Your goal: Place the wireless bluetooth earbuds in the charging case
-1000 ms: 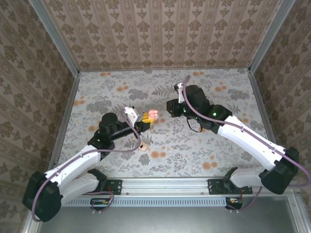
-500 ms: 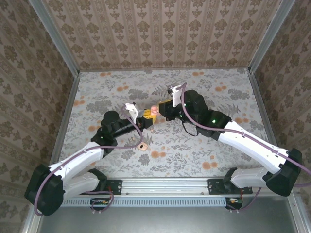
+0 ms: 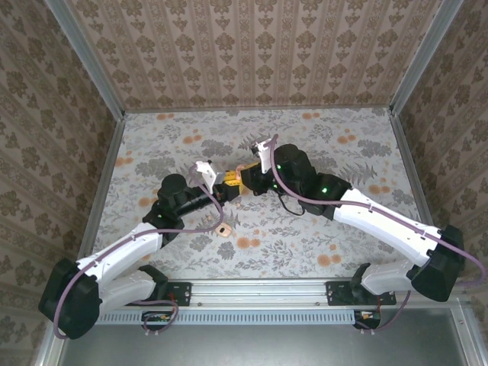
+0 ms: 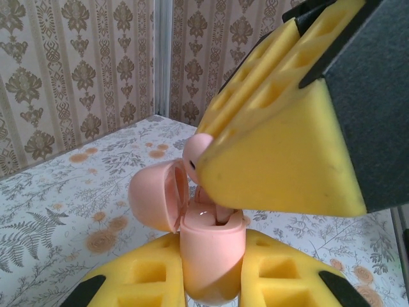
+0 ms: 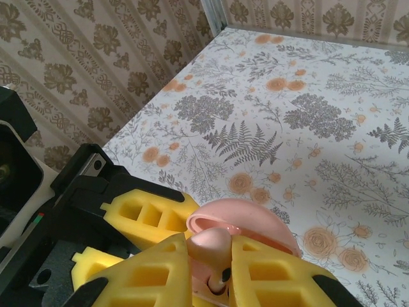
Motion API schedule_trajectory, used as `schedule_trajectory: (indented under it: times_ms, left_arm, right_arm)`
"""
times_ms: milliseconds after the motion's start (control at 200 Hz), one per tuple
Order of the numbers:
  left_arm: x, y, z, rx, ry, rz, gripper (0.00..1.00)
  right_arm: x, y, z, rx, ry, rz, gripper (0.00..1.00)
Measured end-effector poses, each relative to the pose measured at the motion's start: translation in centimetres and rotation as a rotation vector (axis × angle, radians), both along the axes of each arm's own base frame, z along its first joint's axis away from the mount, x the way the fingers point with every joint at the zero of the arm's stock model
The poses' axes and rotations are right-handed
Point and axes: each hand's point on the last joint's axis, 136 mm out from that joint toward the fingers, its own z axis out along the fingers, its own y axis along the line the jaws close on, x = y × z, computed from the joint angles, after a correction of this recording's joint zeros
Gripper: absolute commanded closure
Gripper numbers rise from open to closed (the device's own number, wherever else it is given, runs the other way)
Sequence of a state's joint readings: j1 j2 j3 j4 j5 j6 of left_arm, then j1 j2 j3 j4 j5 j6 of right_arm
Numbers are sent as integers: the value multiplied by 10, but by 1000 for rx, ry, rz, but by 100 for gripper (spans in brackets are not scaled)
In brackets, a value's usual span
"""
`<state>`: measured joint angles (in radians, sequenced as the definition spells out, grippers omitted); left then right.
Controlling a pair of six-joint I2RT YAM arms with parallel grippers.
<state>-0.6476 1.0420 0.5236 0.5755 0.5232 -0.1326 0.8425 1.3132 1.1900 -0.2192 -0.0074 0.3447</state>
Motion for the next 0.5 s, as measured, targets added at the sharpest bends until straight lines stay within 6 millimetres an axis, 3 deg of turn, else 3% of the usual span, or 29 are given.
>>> schedule_trajectory:
  times_ms: [500]
  left_arm:
    - [0,0,-1,1,1,2,100]
  right_arm:
    - [0,2,-1,-3,1,4,83]
